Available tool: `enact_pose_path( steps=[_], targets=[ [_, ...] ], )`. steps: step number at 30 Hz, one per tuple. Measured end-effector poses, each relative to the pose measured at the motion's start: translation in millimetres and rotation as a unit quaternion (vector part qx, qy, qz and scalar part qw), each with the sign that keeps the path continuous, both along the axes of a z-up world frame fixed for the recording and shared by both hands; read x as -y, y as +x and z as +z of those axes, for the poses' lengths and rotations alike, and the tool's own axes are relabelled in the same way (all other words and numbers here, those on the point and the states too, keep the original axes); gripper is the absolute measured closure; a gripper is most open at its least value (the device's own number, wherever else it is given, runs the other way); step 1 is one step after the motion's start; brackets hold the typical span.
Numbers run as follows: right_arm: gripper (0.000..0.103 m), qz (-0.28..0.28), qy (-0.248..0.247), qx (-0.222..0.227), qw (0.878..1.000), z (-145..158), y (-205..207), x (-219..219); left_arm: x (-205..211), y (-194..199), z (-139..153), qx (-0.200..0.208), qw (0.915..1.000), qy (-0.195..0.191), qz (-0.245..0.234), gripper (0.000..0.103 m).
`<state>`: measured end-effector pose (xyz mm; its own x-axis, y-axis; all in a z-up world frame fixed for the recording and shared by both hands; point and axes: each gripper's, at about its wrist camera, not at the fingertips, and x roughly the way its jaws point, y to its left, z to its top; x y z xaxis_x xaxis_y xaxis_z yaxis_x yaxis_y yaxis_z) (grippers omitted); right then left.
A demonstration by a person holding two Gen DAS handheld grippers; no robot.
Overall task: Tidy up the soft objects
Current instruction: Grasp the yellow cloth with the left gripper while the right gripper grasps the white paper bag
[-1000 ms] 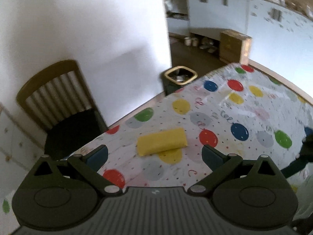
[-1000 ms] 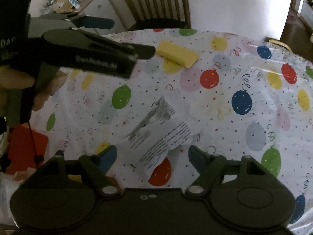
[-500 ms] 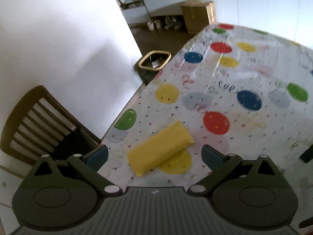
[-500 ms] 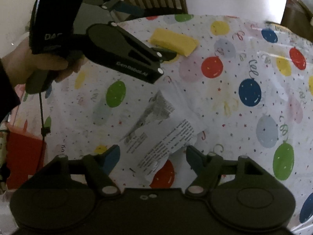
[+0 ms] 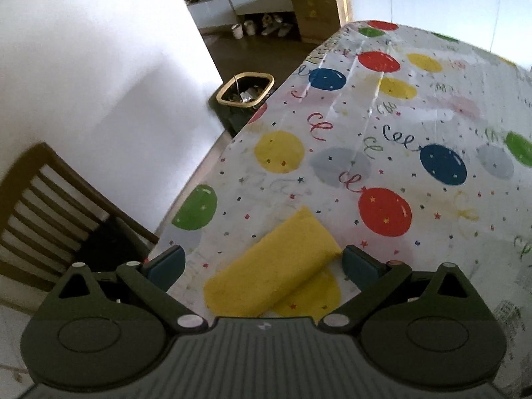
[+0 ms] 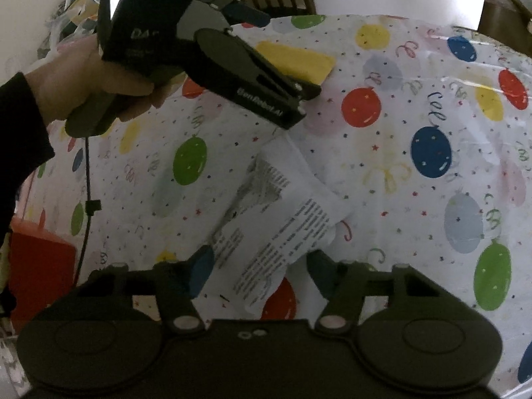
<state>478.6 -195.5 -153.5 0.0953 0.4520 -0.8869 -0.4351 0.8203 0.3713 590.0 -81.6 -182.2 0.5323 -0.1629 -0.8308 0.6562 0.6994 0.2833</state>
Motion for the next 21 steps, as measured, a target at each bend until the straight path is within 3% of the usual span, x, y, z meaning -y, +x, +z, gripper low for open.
enact_pose_path(
  steps=[5,8,10,16,18,21],
  targets=[
    [0.049,0.004,-0.002,0.002,1.0,-3.4,0.1,-3.9,-12.2,7.1,0.0,-0.038,0.998,-0.046,0.023,0.019],
    [0.053,0.004,0.002,0.002,1.0,-3.6,0.1,-6.8,-16.3,5.6,0.7,-0.049,0.9963,-0.063,0.033,0.037],
    [0.055,0.006,-0.003,0.009,1.0,-3.7,-2.0,-8.9,-16.2,3.5,2.6,-0.048,0.9959,-0.067,0.036,0.055],
    [0.067,0.001,-0.001,0.031,1.0,-1.4,-8.5,-9.8,-11.5,-7.8,5.1,-0.038,0.9959,-0.061,0.055,0.061],
    [0.077,-0.001,0.004,0.038,0.999,0.7,-9.6,-8.3,-9.7,-13.3,4.8,-0.032,0.9957,-0.059,0.064,0.061],
    [0.084,-0.005,0.017,0.045,0.999,5.8,-13.5,-4.9,-10.1,-22.5,4.3,-0.022,0.9943,-0.059,0.086,0.061]
  ],
)
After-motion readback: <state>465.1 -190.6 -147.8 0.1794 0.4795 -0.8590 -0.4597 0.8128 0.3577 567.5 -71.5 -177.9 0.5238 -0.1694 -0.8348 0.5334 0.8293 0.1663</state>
